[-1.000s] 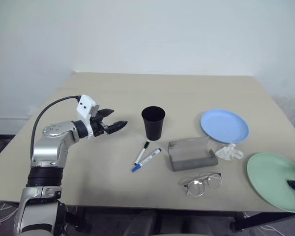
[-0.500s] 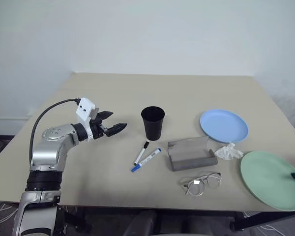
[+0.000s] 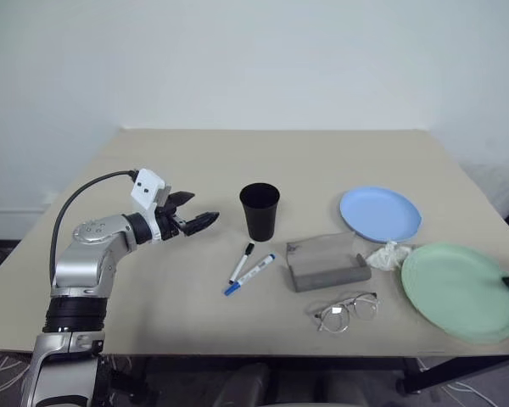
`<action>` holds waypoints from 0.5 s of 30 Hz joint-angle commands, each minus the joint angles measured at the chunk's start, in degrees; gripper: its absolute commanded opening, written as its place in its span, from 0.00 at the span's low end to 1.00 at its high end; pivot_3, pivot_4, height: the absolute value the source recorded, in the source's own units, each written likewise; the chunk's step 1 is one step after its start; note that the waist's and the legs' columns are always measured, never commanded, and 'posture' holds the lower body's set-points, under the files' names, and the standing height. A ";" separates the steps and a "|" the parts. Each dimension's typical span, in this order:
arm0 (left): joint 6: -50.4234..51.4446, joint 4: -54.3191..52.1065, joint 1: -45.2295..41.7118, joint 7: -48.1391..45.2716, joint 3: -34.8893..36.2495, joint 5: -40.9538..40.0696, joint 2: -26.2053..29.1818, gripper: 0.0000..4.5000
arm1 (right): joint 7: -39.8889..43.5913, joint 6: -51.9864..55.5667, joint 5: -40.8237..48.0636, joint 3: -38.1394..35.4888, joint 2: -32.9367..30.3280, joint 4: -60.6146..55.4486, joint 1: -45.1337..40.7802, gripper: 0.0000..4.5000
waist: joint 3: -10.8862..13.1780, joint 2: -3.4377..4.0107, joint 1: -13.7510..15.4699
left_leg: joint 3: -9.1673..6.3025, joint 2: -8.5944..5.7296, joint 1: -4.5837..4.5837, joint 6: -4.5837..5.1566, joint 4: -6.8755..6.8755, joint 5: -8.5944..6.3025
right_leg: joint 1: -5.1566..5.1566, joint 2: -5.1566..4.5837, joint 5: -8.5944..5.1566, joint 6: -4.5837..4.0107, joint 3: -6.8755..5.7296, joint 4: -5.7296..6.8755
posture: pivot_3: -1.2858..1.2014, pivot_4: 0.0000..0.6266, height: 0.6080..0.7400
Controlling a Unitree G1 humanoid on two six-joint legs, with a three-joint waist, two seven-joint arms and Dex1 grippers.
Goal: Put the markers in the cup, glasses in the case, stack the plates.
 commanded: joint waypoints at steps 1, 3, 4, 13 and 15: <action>-0.36 -2.09 -0.34 0.54 1.99 -0.88 0.27 1.00 | -3.02 3.16 3.07 -3.66 -1.83 -0.43 -5.32 0.01 | -0.01 0.03 0.01 | 0.06 0.00 -0.01 0.00 -0.02 0.00 | -0.03 -0.04 0.00 0.00 0.01 0.00 | 0.52 0.00 0.86; -0.33 -2.51 0.15 0.85 2.16 -0.97 0.16 1.00 | -5.45 5.50 4.21 -3.02 -0.60 -2.55 -8.89 0.01 | -0.02 0.06 0.00 | 0.15 0.00 -0.04 0.00 -0.03 0.00 | -0.06 -0.11 0.00 0.00 0.01 0.00 | 0.52 0.00 0.86; -0.32 -2.77 0.40 0.99 2.21 -1.01 0.08 1.00 | -6.42 6.42 4.74 -2.40 0.20 -4.27 -10.24 0.01 | -0.02 0.06 -0.01 | 0.22 0.00 -0.07 0.00 -0.05 0.00 | -0.10 -0.13 0.00 0.00 0.03 0.00 | 0.52 0.00 0.86; 0.91 -6.33 3.19 3.09 4.01 -1.63 -0.33 1.00 | -27.06 12.23 0.82 7.23 12.29 -13.29 -29.19 0.01 | -0.02 0.06 -0.12 | 0.61 0.04 -0.11 0.00 -0.06 0.00 | -0.48 -0.31 0.02 -0.01 0.10 -0.02 | 0.52 0.00 0.86; 1.22 -7.27 3.96 3.55 4.45 -1.75 -0.35 1.00 | -31.93 11.57 -1.07 8.82 15.16 -12.40 -33.10 0.01 | -0.02 0.06 0.13 | 0.62 0.04 -0.09 0.00 -0.05 0.01 | -0.50 -0.33 0.04 0.00 0.07 -0.04 | 0.52 0.00 0.86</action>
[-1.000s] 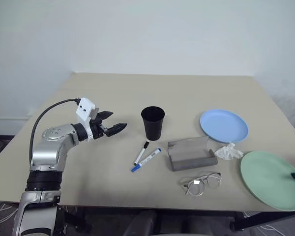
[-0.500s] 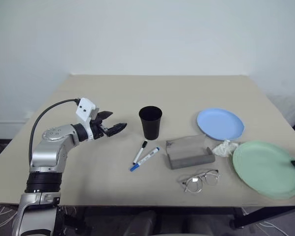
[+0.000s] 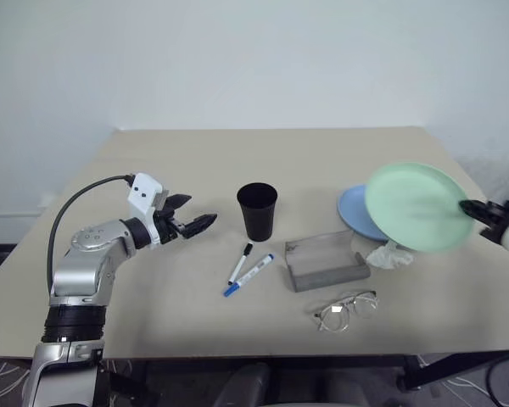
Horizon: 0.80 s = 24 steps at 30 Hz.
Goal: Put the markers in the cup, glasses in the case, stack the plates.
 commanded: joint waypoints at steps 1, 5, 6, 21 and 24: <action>0.34 -3.11 0.32 1.05 2.41 -1.40 0.48 1.00 | -9.05 -0.45 -2.65 1.02 3.34 -0.74 -6.40 0.01 | -0.01 -0.02 0.33 | 0.01 0.00 0.00 0.00 0.00 0.00 | 0.00 0.00 0.03 0.04 0.00 -0.01 | 0.52 0.00 0.86; 0.83 -4.35 1.28 1.81 3.10 -1.79 0.63 1.00 | -15.50 -1.61 -4.66 2.01 8.47 -0.02 -9.94 0.01 | -0.03 -0.08 1.20 | -0.01 0.00 -0.01 0.01 0.02 0.00 | -0.02 0.07 0.75 0.17 -0.01 -0.13 | 0.52 0.00 0.86; 1.00 -4.64 1.53 1.98 3.41 -1.96 0.68 1.00 | -16.98 -2.34 -5.20 2.18 9.68 0.43 -10.49 0.01 | -0.03 -0.08 1.30 | -0.02 0.00 -0.01 0.01 0.00 0.00 | -0.06 0.09 0.75 0.17 -0.02 -0.15 | 0.52 0.00 0.86; 1.30 -5.41 2.07 3.08 4.30 -2.40 1.08 1.00 | -26.38 -8.03 -8.60 -0.22 13.36 7.59 -10.57 0.01 | -0.02 -0.05 1.12 | -0.01 0.01 0.01 0.03 -0.02 -0.02 | -0.17 0.38 0.98 0.15 0.06 -0.19 | 0.52 0.00 0.86; 1.09 -5.05 1.79 2.98 4.21 -2.37 1.13 1.00 | -27.01 -8.62 -8.68 -0.23 13.64 8.23 -10.49 0.01 | -0.02 -0.04 1.12 | 0.01 0.01 0.03 0.03 -0.02 -0.01 | -0.16 0.39 0.98 0.16 0.06 -0.17 | 0.52 0.00 0.86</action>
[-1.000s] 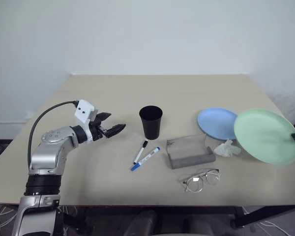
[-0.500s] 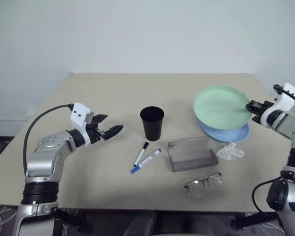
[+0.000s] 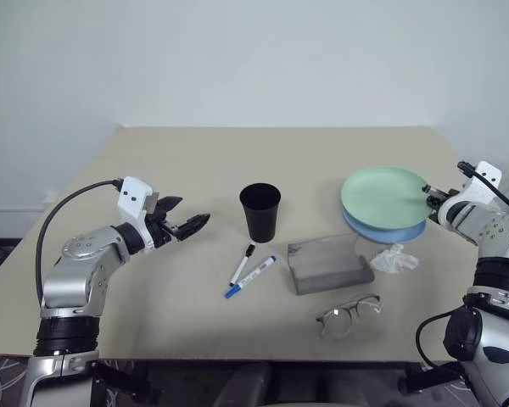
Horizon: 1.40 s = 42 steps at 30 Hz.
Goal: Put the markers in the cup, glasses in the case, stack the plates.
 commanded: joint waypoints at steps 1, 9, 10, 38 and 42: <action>-0.73 -1.76 -1.03 -0.02 1.70 -0.68 1.07 1.00 | -1.20 -1.62 -0.21 -0.78 0.13 -0.58 -1.47 0.01 | 0.00 0.01 -0.01 | 0.02 0.00 0.00 0.00 0.00 0.00 | -0.01 0.00 0.00 0.00 0.01 0.01 | 0.52 0.00 0.86; -1.00 -1.92 -0.94 -0.01 1.64 -0.56 1.06 1.00 | -1.42 -3.28 -1.08 -0.26 1.50 1.09 -1.33 0.01 | 0.00 0.01 0.02 | 0.04 0.00 0.01 -0.02 -0.03 0.01 | -0.09 0.02 0.07 -0.12 0.02 0.07 | 0.52 0.00 0.86; -1.06 -1.86 -0.96 -0.02 1.61 -0.53 1.05 1.00 | -1.43 -3.58 -1.18 -0.16 1.62 1.40 -1.37 0.01 | 0.00 0.01 0.01 | 0.04 0.00 0.01 -0.03 -0.03 0.02 | -0.10 0.02 0.07 -0.12 0.02 0.07 | 0.52 0.00 0.86; -1.61 -1.38 -1.44 0.20 1.48 -0.59 0.80 1.00 | 48.18 -5.06 -1.62 24.41 -27.19 -16.32 17.47 0.99 | 0.03 -0.03 -1.18 | 0.06 0.25 -0.05 0.05 0.21 -0.03 | 0.12 -0.32 -0.14 0.20 -0.12 -0.16 | 0.52 0.00 0.86; -1.56 -1.40 -1.38 0.30 1.59 -0.63 0.80 1.00 | 52.32 -4.76 -0.47 25.17 -27.31 -20.45 19.72 0.99 | 0.06 -0.08 -1.33 | 0.06 0.29 -0.11 0.05 0.26 -0.03 | 0.12 -0.35 -0.14 0.21 -0.16 -0.15 | 0.52 0.00 0.86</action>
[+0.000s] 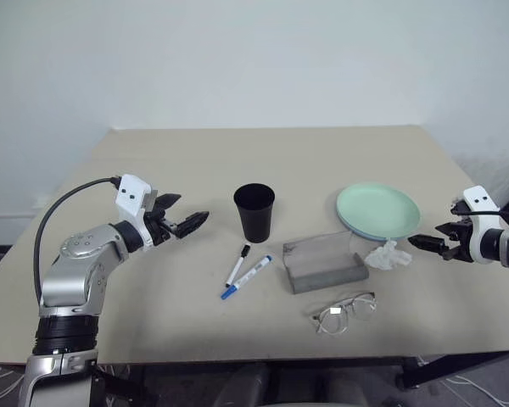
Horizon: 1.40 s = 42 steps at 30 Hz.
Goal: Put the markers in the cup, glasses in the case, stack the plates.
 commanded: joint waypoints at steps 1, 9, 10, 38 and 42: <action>-0.86 -1.62 -0.91 0.18 1.54 -0.66 0.53 1.00 | 2.91 -0.51 1.16 0.43 -0.63 -5.04 0.72 0.99 | 0.00 -0.01 0.05 | 0.00 0.01 -0.02 0.00 0.00 0.00 | -0.01 0.00 0.00 0.00 -0.01 0.00 | 0.52 0.00 0.86; -0.62 -2.16 -0.54 0.58 1.70 -0.82 0.45 1.00 | 1.94 -1.95 -2.15 5.43 2.53 -6.59 0.98 0.99 | -0.02 -0.06 0.58 | 0.06 -0.02 -0.61 -0.03 0.00 0.02 | -0.65 -0.05 0.03 -0.03 -0.07 0.06 | 0.52 0.00 0.86; -0.57 -2.27 -0.50 0.66 1.74 -0.86 0.46 1.00 | 1.62 -2.31 -2.76 6.10 3.00 -6.35 0.86 0.99 | -0.02 -0.06 0.61 | 0.06 -0.02 -0.62 -0.03 0.01 0.02 | -0.67 -0.06 0.05 -0.04 -0.07 0.06 | 0.52 0.00 0.86; 0.06 -3.36 0.01 1.64 2.33 -1.10 0.20 1.00 | 0.53 -12.40 -12.39 10.76 6.22 0.38 0.51 0.18 | -0.03 -0.11 0.87 | 0.06 -0.01 -0.60 -0.03 0.21 0.02 | -0.65 0.08 0.34 0.07 -0.10 0.06 | 0.52 0.00 0.86; -0.04 -3.26 -0.07 1.71 2.25 -1.08 0.20 1.00 | 0.82 -12.92 -12.77 10.71 6.24 0.71 0.23 0.01 | -0.03 -0.11 0.87 | 0.06 -0.01 -0.58 -0.03 0.21 0.02 | -0.66 0.12 0.36 0.05 -0.10 0.08 | 0.52 0.00 0.86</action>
